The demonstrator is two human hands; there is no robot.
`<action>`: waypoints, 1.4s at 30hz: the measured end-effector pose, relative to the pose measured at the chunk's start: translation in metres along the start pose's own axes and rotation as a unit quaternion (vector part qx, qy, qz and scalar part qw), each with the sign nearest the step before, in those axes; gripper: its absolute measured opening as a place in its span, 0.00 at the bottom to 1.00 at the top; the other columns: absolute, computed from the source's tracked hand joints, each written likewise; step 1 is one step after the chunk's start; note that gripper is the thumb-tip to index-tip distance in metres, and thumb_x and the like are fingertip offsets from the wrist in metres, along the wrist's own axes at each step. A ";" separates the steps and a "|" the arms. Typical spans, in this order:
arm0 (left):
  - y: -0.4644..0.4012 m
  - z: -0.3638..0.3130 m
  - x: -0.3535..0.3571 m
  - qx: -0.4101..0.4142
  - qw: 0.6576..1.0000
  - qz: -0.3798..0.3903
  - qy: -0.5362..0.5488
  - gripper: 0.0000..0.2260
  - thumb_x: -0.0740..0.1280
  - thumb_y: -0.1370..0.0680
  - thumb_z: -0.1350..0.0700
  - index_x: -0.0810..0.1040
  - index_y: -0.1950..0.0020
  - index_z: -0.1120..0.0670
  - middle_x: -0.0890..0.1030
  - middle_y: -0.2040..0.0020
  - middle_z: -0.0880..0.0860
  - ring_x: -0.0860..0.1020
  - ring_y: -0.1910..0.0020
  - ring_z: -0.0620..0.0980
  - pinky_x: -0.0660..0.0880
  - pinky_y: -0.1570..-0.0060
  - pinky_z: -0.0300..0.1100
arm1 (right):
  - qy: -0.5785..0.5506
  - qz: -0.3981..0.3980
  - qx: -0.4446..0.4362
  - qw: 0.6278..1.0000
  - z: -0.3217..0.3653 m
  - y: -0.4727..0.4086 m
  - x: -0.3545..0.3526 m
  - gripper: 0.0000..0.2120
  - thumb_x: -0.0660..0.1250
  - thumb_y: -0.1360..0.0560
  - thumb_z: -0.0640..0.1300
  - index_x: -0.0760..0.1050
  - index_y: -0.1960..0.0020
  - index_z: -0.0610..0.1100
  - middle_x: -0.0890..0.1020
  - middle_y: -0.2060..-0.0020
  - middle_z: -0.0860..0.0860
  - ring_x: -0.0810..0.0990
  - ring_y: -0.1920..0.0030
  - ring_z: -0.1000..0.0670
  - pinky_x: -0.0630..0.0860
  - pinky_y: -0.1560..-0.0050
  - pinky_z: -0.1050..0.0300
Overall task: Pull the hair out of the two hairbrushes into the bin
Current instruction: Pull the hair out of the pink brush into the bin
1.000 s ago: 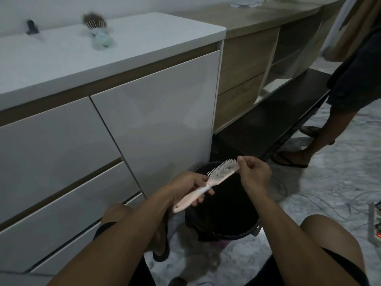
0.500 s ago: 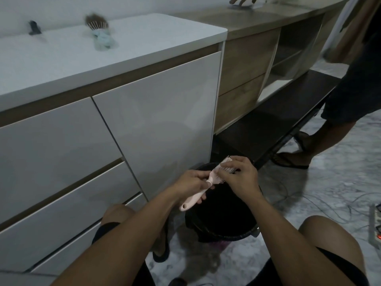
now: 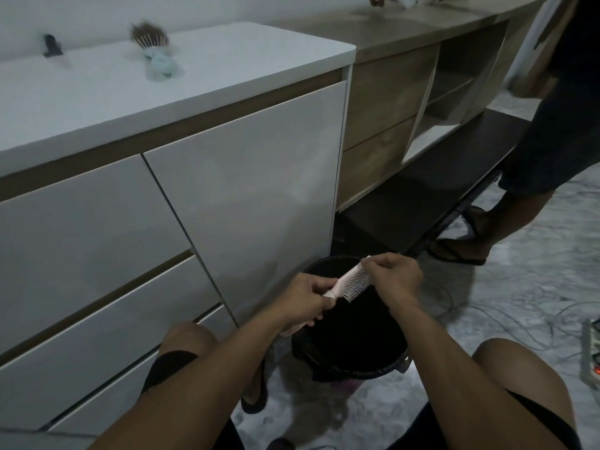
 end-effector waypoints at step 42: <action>0.049 -0.114 -0.087 0.106 0.963 -0.075 -0.236 0.15 0.70 0.35 0.59 0.84 0.50 0.57 0.81 0.67 0.58 0.76 0.74 0.51 0.78 0.70 0.44 | -0.287 0.209 0.071 0.932 0.088 0.019 0.043 0.21 0.69 0.24 0.37 0.71 0.32 0.41 0.82 0.53 0.43 0.84 0.55 0.40 0.83 0.59 0.47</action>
Point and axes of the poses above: each hand's wrist, its own y-axis away from the middle knuckle, its own x-axis out of the palm, z = x × y, the point moved 10 cm from there along -y, towards the middle knuckle
